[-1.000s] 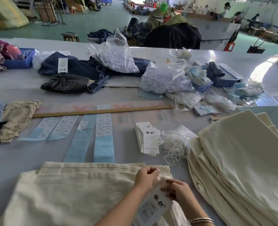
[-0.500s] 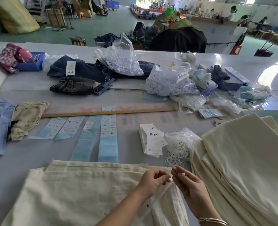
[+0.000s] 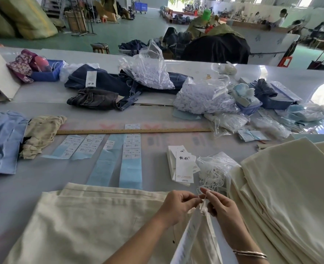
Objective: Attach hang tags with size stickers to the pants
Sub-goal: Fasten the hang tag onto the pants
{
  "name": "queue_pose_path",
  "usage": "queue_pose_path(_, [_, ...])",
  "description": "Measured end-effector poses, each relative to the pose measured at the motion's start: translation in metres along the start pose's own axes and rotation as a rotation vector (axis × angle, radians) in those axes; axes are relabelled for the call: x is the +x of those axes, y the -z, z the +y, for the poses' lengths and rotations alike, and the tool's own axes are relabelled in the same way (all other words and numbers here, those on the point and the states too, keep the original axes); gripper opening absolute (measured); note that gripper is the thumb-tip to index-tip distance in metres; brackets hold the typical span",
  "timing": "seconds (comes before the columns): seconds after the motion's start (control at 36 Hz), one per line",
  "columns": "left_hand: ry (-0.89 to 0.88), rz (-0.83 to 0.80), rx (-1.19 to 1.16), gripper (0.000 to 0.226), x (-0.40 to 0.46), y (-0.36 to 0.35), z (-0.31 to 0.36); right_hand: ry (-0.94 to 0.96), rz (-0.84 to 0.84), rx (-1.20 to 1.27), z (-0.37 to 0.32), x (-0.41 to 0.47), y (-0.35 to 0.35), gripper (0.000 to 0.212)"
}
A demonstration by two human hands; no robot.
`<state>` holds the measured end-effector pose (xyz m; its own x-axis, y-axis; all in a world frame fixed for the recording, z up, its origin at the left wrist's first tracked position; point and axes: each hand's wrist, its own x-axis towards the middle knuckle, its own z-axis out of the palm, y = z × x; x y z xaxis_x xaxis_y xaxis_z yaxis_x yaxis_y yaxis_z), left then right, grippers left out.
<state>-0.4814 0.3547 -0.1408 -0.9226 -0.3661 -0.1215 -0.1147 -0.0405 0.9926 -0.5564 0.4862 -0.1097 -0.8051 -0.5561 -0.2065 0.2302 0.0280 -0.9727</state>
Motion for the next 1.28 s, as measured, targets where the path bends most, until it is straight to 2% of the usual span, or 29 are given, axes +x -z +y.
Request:
queue_pose_path(0.22, [-0.045,-0.017,0.080,0.017,0.000,0.001,0.009,-0.079,-0.048,0.077,0.005,-0.001,-0.006,0.026])
queue_pose_path(0.5, [-0.063,-0.036,0.133,0.019,-0.001,0.005,0.009,-0.025,-0.081,0.066,0.005,0.000,-0.009,0.022])
queue_pose_path(0.75, [-0.053,-0.051,0.151,0.017,0.000,0.007,0.004,-0.005,-0.094,-0.056,0.007,0.001,-0.008,0.026])
queue_pose_path(0.89, [-0.040,-0.028,0.094,0.018,0.000,0.005,0.001,-0.001,-0.098,-0.108,0.008,0.003,-0.006,0.026])
queue_pose_path(0.97, [-0.026,-0.016,0.027,0.020,0.000,0.004,0.001,-0.022,-0.085,-0.051,0.010,0.002,-0.006,0.020])
queue_pose_path(1.11, [-0.003,0.013,-0.041,0.011,0.000,-0.001,-0.003,-0.094,-0.038,0.101,0.016,0.001,-0.012,0.032])
queue_pose_path(1.28, [-0.013,0.008,-0.061,0.012,-0.001,-0.005,-0.006,-0.041,-0.014,0.088,0.015,-0.002,-0.012,0.032])
